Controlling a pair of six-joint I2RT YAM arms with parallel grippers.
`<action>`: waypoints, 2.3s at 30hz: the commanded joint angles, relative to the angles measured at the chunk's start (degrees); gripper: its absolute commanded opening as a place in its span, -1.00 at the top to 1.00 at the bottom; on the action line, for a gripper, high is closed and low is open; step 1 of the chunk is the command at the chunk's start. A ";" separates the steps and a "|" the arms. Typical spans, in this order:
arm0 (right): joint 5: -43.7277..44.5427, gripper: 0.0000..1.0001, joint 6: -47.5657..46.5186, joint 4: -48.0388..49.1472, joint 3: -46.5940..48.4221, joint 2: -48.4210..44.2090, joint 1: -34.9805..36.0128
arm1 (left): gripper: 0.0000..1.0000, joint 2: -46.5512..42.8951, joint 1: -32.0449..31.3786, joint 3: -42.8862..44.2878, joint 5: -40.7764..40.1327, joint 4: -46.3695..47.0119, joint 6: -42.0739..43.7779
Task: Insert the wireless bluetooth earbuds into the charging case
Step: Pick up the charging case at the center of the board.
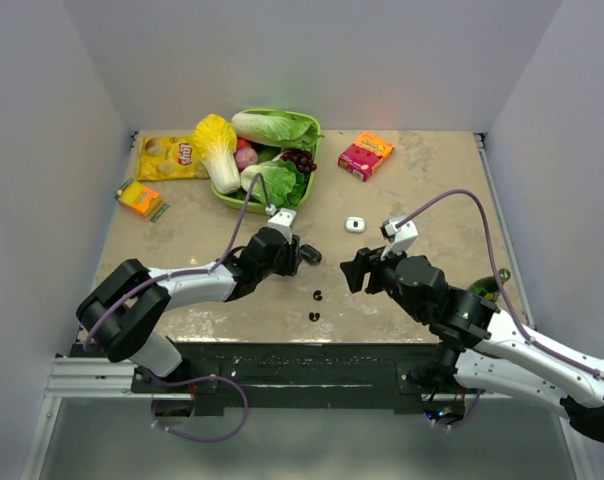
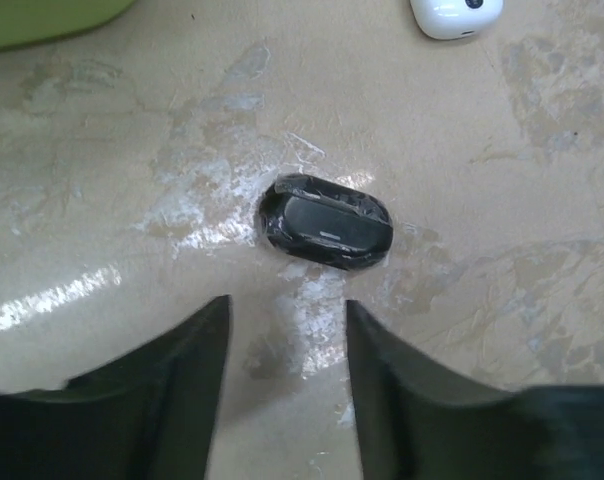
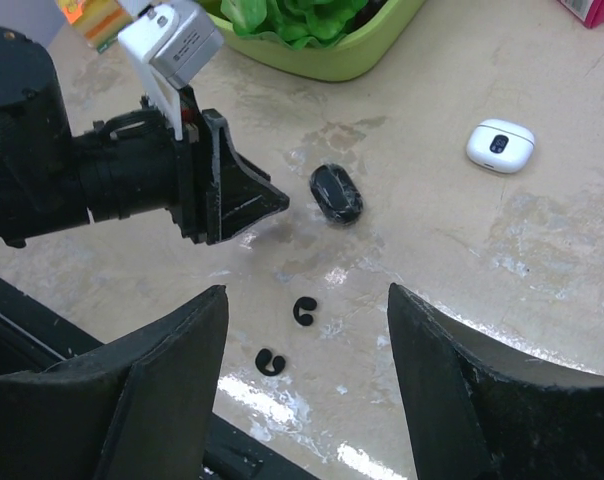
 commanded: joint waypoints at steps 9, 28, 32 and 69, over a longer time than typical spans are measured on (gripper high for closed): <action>1.01 -0.33 0.59 -0.43 0.95 -1.04 -0.08 | 1.00 7.12 -0.86 -0.29 9.18 7.66 -2.95; 1.98 -0.32 0.50 -1.14 1.30 -1.83 0.01 | 1.00 15.84 -0.95 7.98 7.87 7.14 -4.80; 1.97 -0.32 0.41 -1.66 1.30 -2.27 -0.08 | 1.00 13.65 -1.30 5.63 9.36 8.19 -4.36; 1.62 -0.32 1.03 -1.05 2.79 -1.83 -0.08 | -1.00 14.43 -4.73 22.21 -10.76 -23.27 -9.90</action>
